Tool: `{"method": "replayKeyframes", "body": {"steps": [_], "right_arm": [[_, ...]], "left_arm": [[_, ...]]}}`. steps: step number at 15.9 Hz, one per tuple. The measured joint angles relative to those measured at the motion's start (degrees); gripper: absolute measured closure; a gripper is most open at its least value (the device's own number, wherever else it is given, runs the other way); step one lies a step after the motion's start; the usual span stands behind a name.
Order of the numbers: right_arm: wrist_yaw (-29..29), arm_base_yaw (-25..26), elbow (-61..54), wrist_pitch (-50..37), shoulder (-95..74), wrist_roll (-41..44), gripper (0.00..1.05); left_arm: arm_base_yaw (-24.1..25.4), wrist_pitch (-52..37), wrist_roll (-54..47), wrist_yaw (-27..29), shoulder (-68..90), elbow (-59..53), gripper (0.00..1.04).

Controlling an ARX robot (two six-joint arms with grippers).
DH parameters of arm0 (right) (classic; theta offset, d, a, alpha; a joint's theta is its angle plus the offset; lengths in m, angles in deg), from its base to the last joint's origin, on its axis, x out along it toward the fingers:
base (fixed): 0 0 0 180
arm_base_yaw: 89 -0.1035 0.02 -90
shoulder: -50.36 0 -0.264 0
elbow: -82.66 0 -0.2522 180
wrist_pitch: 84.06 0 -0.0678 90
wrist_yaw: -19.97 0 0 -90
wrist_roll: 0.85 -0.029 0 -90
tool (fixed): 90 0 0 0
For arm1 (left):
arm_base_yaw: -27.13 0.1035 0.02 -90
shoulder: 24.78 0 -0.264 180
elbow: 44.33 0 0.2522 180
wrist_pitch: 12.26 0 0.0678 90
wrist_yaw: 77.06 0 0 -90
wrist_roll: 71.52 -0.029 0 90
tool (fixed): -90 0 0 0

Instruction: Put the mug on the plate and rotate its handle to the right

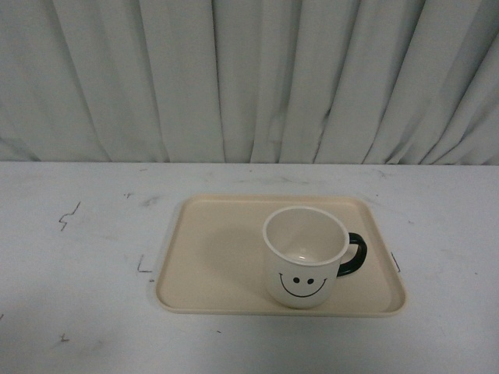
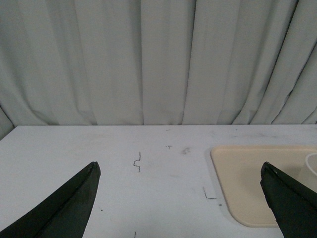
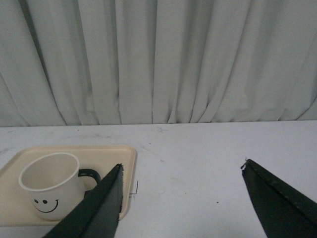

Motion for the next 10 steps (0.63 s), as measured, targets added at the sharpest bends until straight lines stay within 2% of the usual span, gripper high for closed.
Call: {"method": "replayKeyframes", "body": {"steps": [1,4,5,10], "right_arm": [[0.0,0.0,0.0,0.0,0.0,0.0,0.22],[0.0,0.0,0.0,0.0,0.0,-0.1,0.05],[0.0,0.0,0.0,0.0,0.0,-0.1,0.07],[0.0,0.0,0.0,0.0,0.0,-0.2,0.06]], "left_arm": [[0.0,0.0,0.0,0.0,0.0,0.0,0.07],[0.0,0.0,0.0,0.0,0.0,0.0,0.07],[0.0,0.0,0.0,0.0,0.0,0.0,0.07],[0.0,0.0,0.0,0.0,0.0,0.0,0.07]]}}
